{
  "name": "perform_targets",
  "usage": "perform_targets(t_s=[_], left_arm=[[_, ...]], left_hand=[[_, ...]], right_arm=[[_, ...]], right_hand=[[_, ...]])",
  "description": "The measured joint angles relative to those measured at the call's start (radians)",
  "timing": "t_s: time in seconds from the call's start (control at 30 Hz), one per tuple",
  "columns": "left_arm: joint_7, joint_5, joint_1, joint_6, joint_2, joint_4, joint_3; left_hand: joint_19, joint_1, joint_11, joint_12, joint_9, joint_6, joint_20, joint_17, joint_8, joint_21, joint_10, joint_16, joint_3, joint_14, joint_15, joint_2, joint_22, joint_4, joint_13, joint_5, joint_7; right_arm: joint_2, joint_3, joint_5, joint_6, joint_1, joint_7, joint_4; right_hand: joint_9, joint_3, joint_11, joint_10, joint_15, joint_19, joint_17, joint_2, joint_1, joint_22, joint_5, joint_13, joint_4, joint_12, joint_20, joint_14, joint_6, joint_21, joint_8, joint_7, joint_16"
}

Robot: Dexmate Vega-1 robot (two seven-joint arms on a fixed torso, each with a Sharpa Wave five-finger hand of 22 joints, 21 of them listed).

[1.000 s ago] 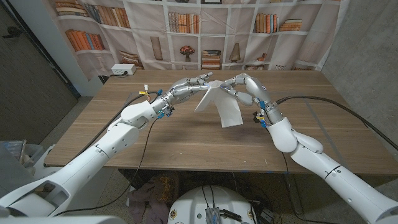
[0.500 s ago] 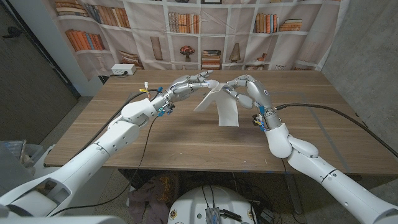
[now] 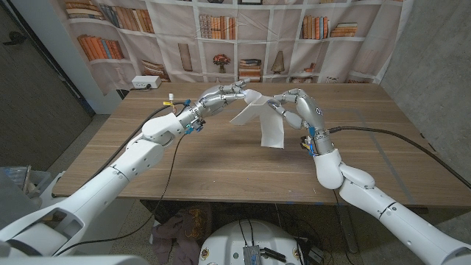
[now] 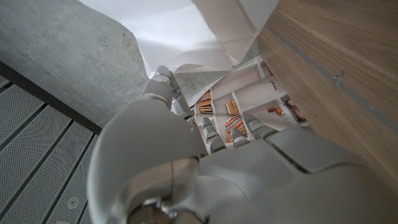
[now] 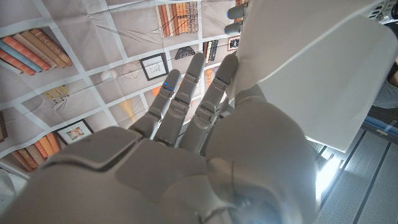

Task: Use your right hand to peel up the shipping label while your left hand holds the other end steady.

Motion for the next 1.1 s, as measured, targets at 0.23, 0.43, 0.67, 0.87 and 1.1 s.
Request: perform_targets(t_s=[0.23, 0.43, 0.67, 0.87, 1.1], left_arm=[[-0.007, -0.01, 0.002, -0.004, 0.014, 0.001, -0.016], [-0.01, -0.016, 0.003, -0.008, 0.019, 0.001, -0.025], [-0.012, -0.02, 0.002, -0.011, 0.024, 0.002, -0.034], [-0.022, -0.032, 0.002, -0.011, 0.028, 0.005, -0.042], [-0.058, -0.051, 0.002, -0.033, 0.031, 0.024, -0.055]], left_hand=[[0.0, 0.0, 0.0, 0.0, 0.0, 0.0, 0.0, 0.0, 0.0, 0.0, 0.0, 0.0, 0.0, 0.0, 0.0, 0.0, 0.0, 0.0, 0.0, 0.0, 0.0], [0.0, 0.0, 0.0, 0.0, 0.0, -0.001, 0.0, 0.0, 0.008, 0.0, 0.0, 0.0, 0.0, 0.0, 0.0, 0.0, 0.0, 0.0, 0.0, 0.0, 0.001], [0.0, 0.0, 0.0, 0.0, 0.0, -0.002, 0.0, 0.0, 0.008, 0.0, 0.0, 0.0, 0.0, 0.0, 0.0, 0.0, 0.0, 0.0, 0.0, 0.0, 0.002], [0.0, 0.0, 0.0, 0.0, 0.0, -0.002, 0.0, 0.0, 0.008, 0.0, 0.0, 0.0, 0.004, 0.0, 0.0, 0.0, 0.0, 0.004, 0.0, 0.0, 0.002], [0.0, 0.0, 0.0, 0.0, 0.0, -0.004, 0.0, 0.0, 0.008, 0.0, 0.0, 0.0, 0.004, 0.0, 0.0, 0.0, 0.0, 0.004, 0.0, 0.0, 0.004]], right_arm=[[0.0, -0.014, 0.007, -0.032, -0.003, -0.01, -0.003], [-0.003, -0.023, 0.014, -0.056, -0.007, -0.017, -0.006], [-0.01, -0.029, 0.022, -0.079, -0.01, -0.019, -0.007], [-0.013, -0.035, 0.027, -0.1, -0.01, -0.021, -0.006], [-0.011, -0.047, 0.03, -0.128, -0.01, -0.027, -0.006]], right_hand=[[0.0, 0.0, 0.0, 0.0, 0.0, 0.0, 0.0, 0.0, 0.0, 0.0, 0.0, -0.003, 0.0, -0.004, 0.0, 0.0, 0.0, 0.007, 0.0, 0.0, 0.0], [0.0, 0.0, 0.0, 0.0, 0.0, -0.003, 0.0, 0.0, 0.0, 0.0, 0.0, -0.003, 0.0, -0.004, 0.003, 0.0, 0.0, 0.007, 0.0, 0.0, 0.0], [0.0, 0.0, 0.0, 0.0, 0.0, -0.007, 0.0, 0.0, 0.0, 0.0, 0.0, -0.001, 0.0, -0.004, -0.001, 0.0, 0.0, 0.015, -0.002, 0.0, 0.0], [0.0, 0.0, 0.0, 0.0, 0.0, -0.009, 0.0, 0.0, 0.0, 0.0, 0.0, -0.001, 0.0, -0.004, -0.002, 0.0, 0.0, 0.015, -0.002, 0.0, 0.0], [-0.001, 0.0, 0.0, 0.0, 0.0, -0.009, 0.0, 0.0, 0.0, 0.0, 0.0, -0.001, 0.0, -0.004, -0.002, 0.0, 0.0, 0.021, -0.001, 0.0, 0.0]])
